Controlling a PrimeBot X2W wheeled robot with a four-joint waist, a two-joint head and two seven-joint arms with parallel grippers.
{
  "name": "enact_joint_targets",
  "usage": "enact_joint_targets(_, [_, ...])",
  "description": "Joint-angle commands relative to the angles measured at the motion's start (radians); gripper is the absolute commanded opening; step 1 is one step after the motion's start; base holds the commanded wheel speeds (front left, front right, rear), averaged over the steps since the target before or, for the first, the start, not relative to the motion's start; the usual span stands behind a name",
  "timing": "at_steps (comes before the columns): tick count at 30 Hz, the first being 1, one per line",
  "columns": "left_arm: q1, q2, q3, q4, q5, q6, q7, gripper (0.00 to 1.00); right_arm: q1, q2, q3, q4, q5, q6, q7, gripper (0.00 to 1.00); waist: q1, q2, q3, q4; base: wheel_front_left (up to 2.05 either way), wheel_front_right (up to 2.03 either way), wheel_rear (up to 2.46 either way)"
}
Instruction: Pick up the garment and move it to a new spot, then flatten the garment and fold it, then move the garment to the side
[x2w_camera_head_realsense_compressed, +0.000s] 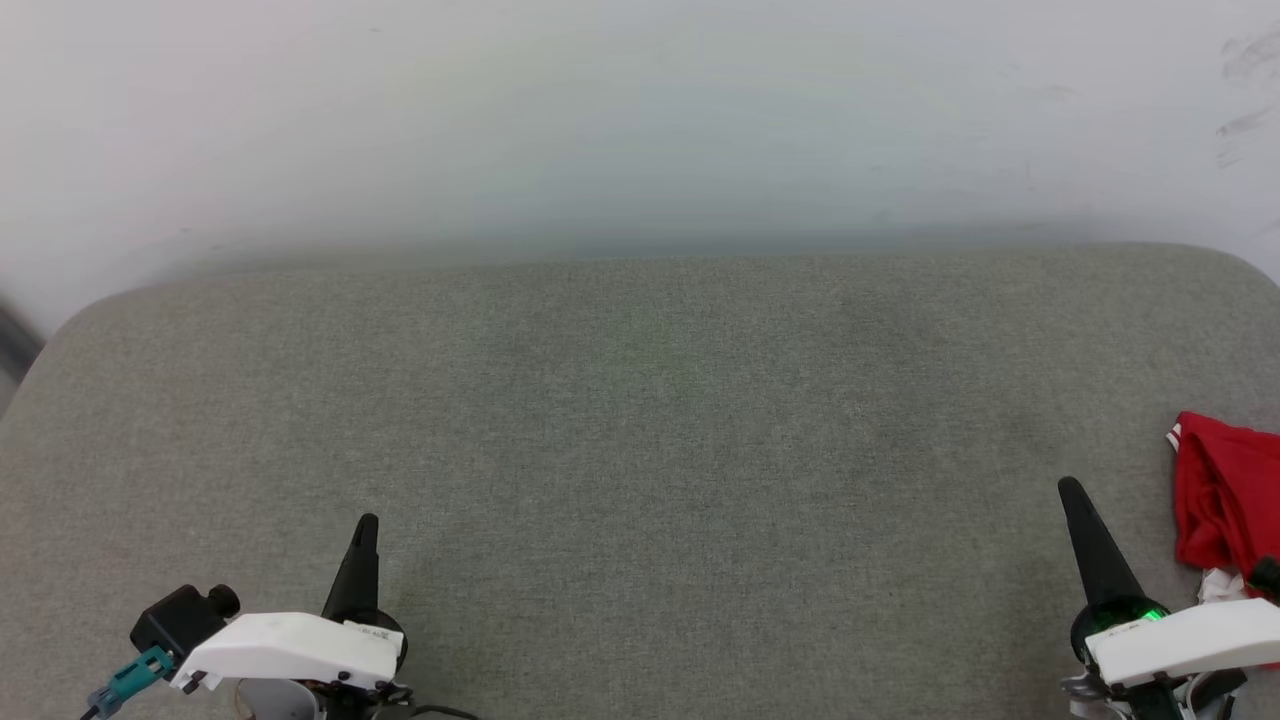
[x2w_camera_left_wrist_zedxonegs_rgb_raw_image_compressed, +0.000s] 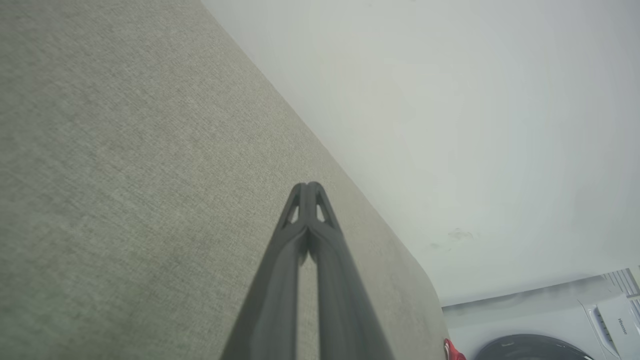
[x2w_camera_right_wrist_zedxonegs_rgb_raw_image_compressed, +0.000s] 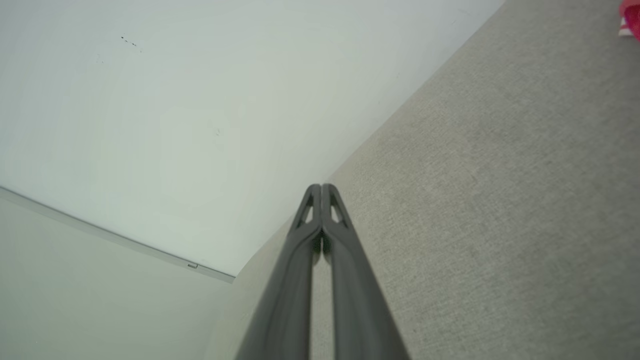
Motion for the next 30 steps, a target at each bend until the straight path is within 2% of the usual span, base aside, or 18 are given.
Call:
enact_joint_targets(1, [-0.027, 0.001, 0.007, -0.012, -0.025, -0.007, 0.006, 0.0, -0.029, 0.0, -0.003, -0.001, 0.029, 0.0, 0.003, 0.0, 0.0, -0.0001, 0.0, 0.0, 0.0, 0.0, 0.0])
enact_joint_targets(30, [-0.041, -0.018, 0.06, -0.011, -0.288, -0.037, 0.079, 0.0, -0.078, 0.009, -0.013, 0.077, 0.309, 0.0, 0.017, 0.0, 0.0, -0.0001, -0.001, 0.005, 0.0, 0.0, 0.0])
